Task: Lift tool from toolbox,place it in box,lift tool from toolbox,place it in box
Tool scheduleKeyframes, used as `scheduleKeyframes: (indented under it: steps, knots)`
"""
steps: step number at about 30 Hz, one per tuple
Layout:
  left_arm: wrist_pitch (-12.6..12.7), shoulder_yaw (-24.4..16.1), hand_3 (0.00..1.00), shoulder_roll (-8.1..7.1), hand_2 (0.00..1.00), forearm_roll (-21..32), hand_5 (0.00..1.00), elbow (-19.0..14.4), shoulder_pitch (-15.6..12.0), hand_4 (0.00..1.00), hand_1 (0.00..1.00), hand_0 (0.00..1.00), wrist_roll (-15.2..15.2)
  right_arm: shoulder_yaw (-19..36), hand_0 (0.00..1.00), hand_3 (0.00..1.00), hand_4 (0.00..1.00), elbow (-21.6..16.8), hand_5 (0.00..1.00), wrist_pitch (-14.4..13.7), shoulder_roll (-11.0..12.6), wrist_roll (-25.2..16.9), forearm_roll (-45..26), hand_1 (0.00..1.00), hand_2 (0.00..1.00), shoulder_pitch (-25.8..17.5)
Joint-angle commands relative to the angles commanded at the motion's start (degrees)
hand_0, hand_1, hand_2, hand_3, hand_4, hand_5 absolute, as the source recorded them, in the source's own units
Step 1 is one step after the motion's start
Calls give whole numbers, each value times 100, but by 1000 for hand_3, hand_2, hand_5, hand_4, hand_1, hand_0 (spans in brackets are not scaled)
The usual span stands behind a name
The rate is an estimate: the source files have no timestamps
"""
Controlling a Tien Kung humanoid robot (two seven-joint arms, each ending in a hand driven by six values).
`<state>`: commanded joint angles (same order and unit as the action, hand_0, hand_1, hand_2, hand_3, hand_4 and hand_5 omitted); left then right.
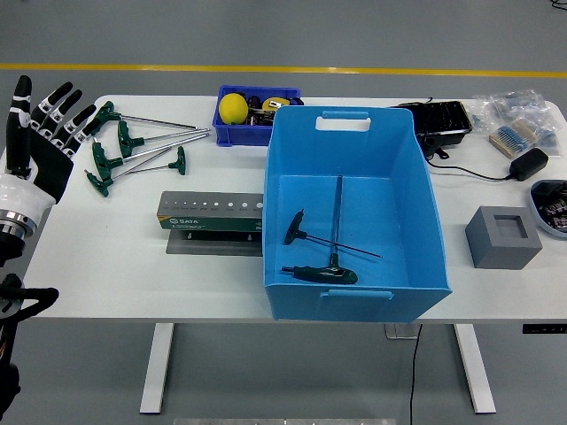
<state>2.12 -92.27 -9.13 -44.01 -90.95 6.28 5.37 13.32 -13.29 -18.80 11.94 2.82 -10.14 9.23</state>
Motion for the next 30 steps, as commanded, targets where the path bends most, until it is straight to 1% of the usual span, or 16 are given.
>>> scheduleKeyframes:
  steps: [1, 2, 5, 7, 8, 9, 14, 15, 18, 20, 21, 23, 26, 27, 30]
  knots:
    - [-9, -3, 757, -29, 841, -64, 816, -4, 56, 909, 757, 788, -1, -2, 673, 555, 788, 0, 722, 1, 3, 0, -4, 636, 715, 4]
    - [-16, -7, 746, -47, 790, -119, 775, -7, 107, 895, 722, 765, -6, 1, 673, 555, 787, 1, 722, 2, 4, 2, 1, 636, 714, 9]
    - [-8, -11, 746, -49, 790, -234, 775, -9, 208, 895, 722, 765, -37, 0, 673, 555, 787, -2, 722, 4, 3, 7, 8, 636, 714, 21]
    - [23, -6, 746, -22, 790, -263, 775, 2, 246, 895, 722, 765, -77, -1, 673, 555, 787, -8, 722, 6, 1, 11, 9, 636, 714, 27]
    - [27, -3, 746, -1, 790, -267, 775, 14, 251, 895, 722, 765, -92, -6, 673, 555, 787, -13, 722, 7, 1, 12, 5, 636, 714, 33]
    - [32, -1, 746, 12, 763, -278, 778, 23, 249, 913, 702, 732, -102, -8, 672, 555, 784, -15, 720, 7, 2, 13, 5, 635, 715, 36]
    - [55, 1, 746, 48, 763, -474, 778, 50, 190, 913, 702, 732, -249, 18, 672, 555, 784, -22, 720, 7, -1, 38, 67, 635, 715, 30]
    - [65, -1, 732, 51, 701, -544, 456, 50, 173, 921, 593, 491, -293, 22, 673, 554, 782, -23, 719, 8, -2, 42, 76, 635, 713, 25]
    - [14, -29, 732, 67, 701, -687, 456, 65, 131, 921, 593, 491, -444, 39, 673, 554, 782, -24, 719, 7, -8, 56, 113, 635, 713, 5]
    - [-36, -9, 732, 74, 701, -572, 456, 103, 111, 921, 593, 491, -604, 58, 673, 554, 782, -26, 719, 6, -7, 69, 160, 635, 713, -5]
    - [-39, 2, 729, 80, 764, -524, 177, 119, 106, 624, 549, 427, -662, 63, 673, 553, 782, -28, 720, 6, -4, 73, 176, 634, 712, -7]
    - [-18, 20, 729, 107, 764, -480, 177, 147, 108, 624, 549, 427, -738, 64, 673, 553, 782, -29, 720, 6, 1, 74, 187, 634, 712, -9]
    - [-12, 49, 729, 143, 764, -465, 177, 175, 123, 624, 549, 427, -771, 59, 673, 553, 782, -30, 720, 4, 6, 69, 171, 634, 712, -11]
    - [-24, 57, 745, 149, 820, -476, 2, 183, 127, 342, 502, 429, -769, 51, 673, 554, 781, -32, 721, 6, 10, 65, 161, 634, 714, -7]
    - [-47, 90, 745, 145, 820, -485, 2, 199, 136, 342, 502, 429, -767, 7, 673, 554, 781, -32, 721, 11, 14, 38, 82, 634, 714, 7]
